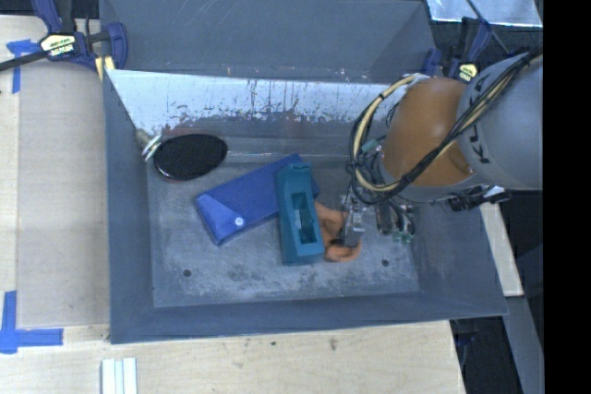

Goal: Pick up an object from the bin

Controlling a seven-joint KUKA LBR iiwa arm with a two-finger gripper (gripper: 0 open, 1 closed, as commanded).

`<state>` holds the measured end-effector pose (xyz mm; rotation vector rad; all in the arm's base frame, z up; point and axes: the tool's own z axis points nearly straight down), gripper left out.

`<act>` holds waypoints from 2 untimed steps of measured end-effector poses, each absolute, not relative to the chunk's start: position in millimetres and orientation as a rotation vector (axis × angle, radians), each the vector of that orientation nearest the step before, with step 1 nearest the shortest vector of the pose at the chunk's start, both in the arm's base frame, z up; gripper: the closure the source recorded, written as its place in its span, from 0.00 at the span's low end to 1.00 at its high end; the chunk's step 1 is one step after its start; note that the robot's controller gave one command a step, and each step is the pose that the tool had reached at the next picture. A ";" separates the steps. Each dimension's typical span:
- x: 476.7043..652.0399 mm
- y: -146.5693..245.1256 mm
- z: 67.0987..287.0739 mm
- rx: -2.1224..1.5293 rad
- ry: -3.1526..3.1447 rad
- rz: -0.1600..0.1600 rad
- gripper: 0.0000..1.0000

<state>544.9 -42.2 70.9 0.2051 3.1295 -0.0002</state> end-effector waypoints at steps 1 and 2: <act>544.9 -42.2 71.0 0.205 3.130 0.000 1.00; 554.4 23.1 263.2 0.186 3.126 0.003 1.00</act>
Offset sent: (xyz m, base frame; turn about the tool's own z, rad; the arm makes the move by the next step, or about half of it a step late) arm 0.0076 0.0640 0.1873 -0.0082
